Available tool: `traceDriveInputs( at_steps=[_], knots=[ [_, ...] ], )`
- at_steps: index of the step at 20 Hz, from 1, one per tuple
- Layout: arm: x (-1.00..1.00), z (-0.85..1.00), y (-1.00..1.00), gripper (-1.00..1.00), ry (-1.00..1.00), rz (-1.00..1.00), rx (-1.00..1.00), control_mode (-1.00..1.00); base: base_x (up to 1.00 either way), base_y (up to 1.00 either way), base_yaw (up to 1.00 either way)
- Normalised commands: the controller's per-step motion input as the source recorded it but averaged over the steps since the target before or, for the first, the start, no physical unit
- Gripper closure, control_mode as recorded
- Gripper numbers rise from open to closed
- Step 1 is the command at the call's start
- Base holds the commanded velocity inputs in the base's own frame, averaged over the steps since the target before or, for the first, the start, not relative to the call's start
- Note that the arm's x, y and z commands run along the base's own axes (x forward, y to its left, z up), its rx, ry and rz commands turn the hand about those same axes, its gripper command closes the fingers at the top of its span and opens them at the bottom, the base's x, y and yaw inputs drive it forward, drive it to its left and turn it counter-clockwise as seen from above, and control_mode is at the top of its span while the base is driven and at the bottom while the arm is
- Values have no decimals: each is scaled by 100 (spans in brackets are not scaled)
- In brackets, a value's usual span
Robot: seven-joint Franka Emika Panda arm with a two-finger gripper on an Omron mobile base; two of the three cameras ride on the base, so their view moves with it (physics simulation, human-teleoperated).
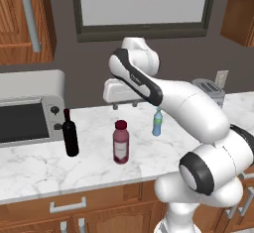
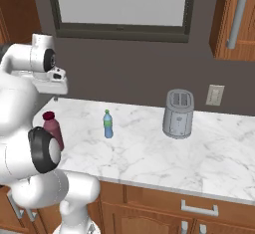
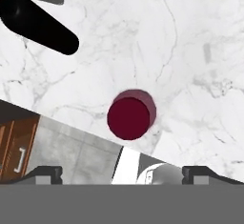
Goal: Place the drinks on the dining counter in a tight cluster.
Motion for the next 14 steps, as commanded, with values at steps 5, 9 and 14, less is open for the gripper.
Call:
traceDriveInputs(
  at_steps=[5,9,14],
  knots=[
    [0,-52,0,-100,3,0,-1,-100,0,0,0],
    [1,-36,0,-100,1,-1,0,-100,0,0,0],
    [8,-7,0,-100,1,-9,0,-100,0,0,0]
  ],
)
